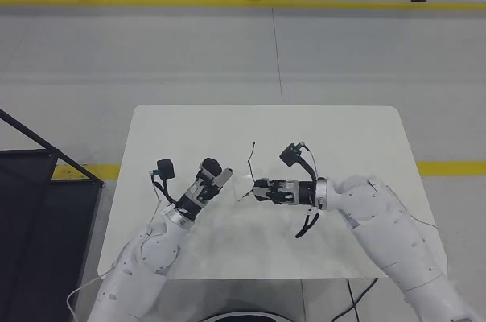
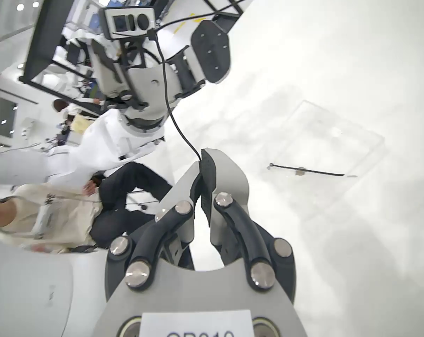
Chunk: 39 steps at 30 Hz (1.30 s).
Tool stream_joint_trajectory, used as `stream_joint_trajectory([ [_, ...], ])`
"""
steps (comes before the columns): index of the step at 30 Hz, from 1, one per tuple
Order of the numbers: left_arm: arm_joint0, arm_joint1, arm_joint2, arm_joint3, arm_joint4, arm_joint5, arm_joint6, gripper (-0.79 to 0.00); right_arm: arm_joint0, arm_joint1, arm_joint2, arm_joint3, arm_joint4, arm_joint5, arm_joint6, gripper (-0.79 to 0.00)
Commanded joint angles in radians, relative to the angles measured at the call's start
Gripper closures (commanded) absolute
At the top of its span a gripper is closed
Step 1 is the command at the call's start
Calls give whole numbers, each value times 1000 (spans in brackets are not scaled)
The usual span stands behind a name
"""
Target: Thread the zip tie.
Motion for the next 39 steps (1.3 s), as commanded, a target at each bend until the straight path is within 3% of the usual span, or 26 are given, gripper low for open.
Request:
stream_joint_trajectory([
  [1, 3, 2, -7, -9, -7, -2, -27, -785, -51, 2, -1, -88, -178, 119, -127, 0],
  [6, 6, 4, -16, -19, -14, 0, -52, -785, -148, 1, -14, -223, -406, 357, -305, 0],
  [18, 10, 3, -13, -30, -29, 13, -54, -785, -148, 1, -14, -223, -406, 357, -305, 0],
  [21, 6, 0, -8, -33, -103, 34, -86, -785, -175, 0, -25, -260, -525, 426, -369, 0],
  [29, -22, 4, -14, -7, -362, 48, -303, -785, -267, -4, -51, -338, -814, 577, -533, 0],
  [39, -56, 22, -52, 22, -698, 126, -666, -785, -310, -26, -91, -357, -1023, 731, -578, 0],
])
